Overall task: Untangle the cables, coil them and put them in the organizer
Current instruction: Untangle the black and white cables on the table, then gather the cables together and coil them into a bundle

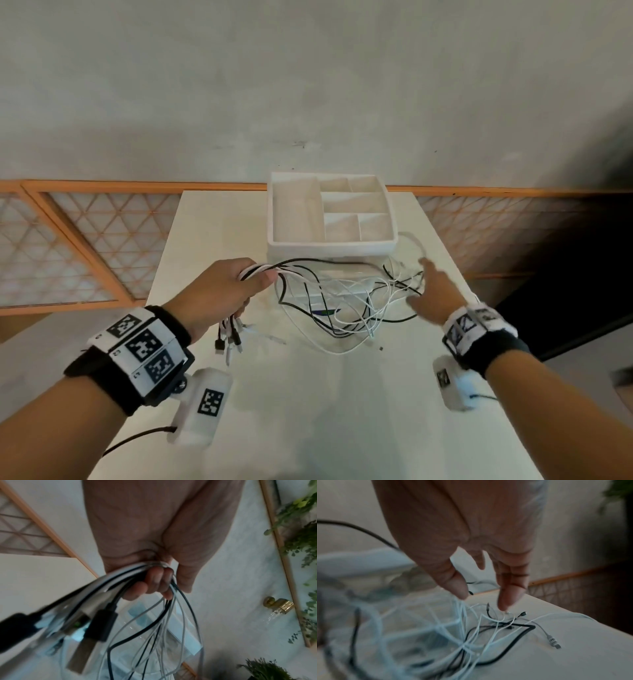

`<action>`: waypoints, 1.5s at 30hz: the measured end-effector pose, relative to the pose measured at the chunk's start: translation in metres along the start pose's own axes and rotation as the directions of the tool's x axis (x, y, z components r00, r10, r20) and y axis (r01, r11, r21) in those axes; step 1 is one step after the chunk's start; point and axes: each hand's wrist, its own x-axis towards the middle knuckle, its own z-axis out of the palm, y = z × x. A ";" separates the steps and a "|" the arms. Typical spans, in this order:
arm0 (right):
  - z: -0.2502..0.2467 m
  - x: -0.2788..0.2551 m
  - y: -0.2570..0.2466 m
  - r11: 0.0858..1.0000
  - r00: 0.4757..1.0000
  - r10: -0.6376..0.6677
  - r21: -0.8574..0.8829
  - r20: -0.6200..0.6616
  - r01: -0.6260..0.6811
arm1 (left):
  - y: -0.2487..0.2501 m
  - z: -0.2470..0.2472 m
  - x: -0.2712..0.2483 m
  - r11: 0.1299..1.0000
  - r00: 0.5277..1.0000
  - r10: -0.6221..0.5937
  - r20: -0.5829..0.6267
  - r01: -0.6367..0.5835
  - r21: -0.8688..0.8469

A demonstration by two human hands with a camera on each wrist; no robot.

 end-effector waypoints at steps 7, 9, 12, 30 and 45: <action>-0.003 -0.059 -0.066 0.865 0.862 -0.502 0.039 0.074 0.501 | 0.016 0.015 -0.007 0.941 0.970 0.177 0.168 -0.217 0.260; -0.002 -0.082 -0.101 0.722 0.729 -0.680 0.243 0.079 0.648 | 0.026 0.027 -0.010 0.918 0.930 0.268 0.253 -0.326 0.227; 0.014 -0.085 -0.121 0.581 0.637 -0.761 0.307 -0.126 0.754 | 0.036 0.038 -0.015 0.885 0.879 0.403 0.256 -0.445 0.133; 0.001 -0.093 -0.120 0.693 0.789 -0.608 0.425 -0.089 0.582 | 0.011 0.033 -0.001 0.938 0.936 0.289 0.201 -0.319 0.134; -0.019 -0.101 -0.113 0.596 0.735 -0.673 0.528 -0.083 0.605 | 0.029 0.028 -0.001 0.874 0.920 0.333 0.208 -0.384 0.299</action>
